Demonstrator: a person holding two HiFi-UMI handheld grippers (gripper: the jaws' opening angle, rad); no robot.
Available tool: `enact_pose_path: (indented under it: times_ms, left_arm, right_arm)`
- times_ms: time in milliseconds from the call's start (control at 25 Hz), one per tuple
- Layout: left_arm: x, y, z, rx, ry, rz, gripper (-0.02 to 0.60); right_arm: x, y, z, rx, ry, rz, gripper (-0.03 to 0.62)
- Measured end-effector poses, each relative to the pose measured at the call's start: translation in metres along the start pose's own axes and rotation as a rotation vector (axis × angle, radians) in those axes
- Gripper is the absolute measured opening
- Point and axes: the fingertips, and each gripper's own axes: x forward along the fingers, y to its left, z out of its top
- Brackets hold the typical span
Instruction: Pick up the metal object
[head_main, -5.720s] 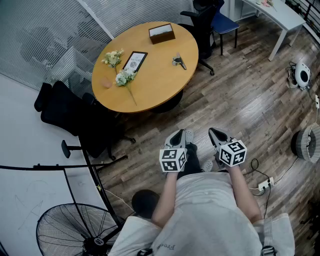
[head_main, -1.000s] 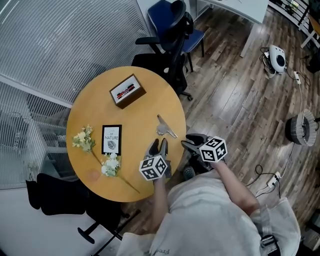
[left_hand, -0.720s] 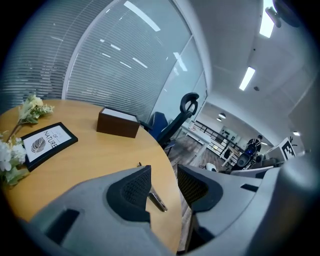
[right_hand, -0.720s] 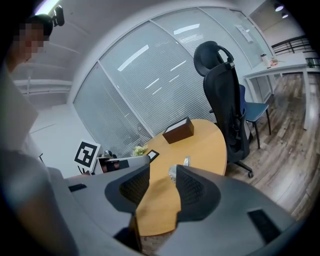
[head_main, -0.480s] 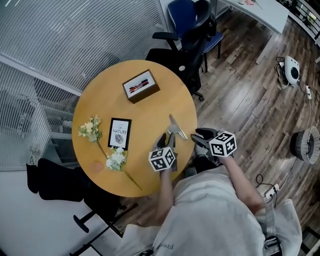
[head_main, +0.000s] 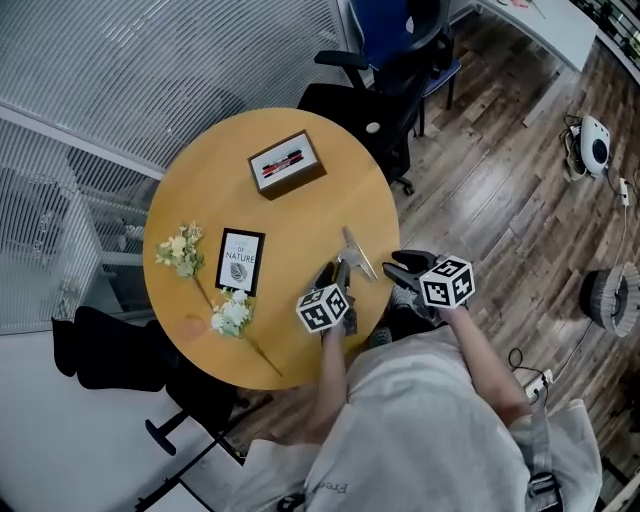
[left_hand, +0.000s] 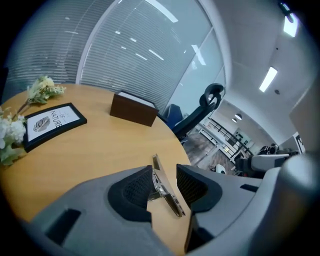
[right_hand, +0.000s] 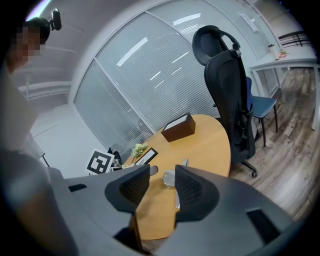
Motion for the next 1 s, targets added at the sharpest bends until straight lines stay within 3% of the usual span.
enact_pose_path:
  times_ms: [280, 440, 560, 640, 880, 1000]
  left_arm:
    - [0.021, 0.012, -0.012, -0.131, 0.051, 0.001, 0.147]
    - [0.028, 0.027, -0.015, -0.339, 0.041, -0.038, 0.147]
    - [0.034, 0.031, -0.020, -0.514, 0.067, -0.133, 0.147]
    - [0.035, 0.031, -0.023, -0.590, 0.092, -0.197, 0.149]
    - [0.047, 0.016, -0.027, -0.733, 0.122, -0.329, 0.149]
    - [0.046, 0.017, -0.029, -0.714, 0.161, -0.320, 0.147]
  right_arm:
    - [-0.010, -0.020, -0.004, 0.045, 0.003, -0.033, 0.149]
    - [-0.020, -0.034, -0.006, 0.086, -0.021, -0.050, 0.149]
    - [-0.026, -0.040, -0.006, 0.108, -0.035, -0.062, 0.149]
    - [-0.027, -0.040, -0.009, 0.113, -0.036, -0.063, 0.149]
    - [-0.036, -0.040, -0.012, 0.116, -0.045, -0.064, 0.149]
    - [-0.033, -0.036, -0.013, 0.116, -0.050, -0.058, 0.149]
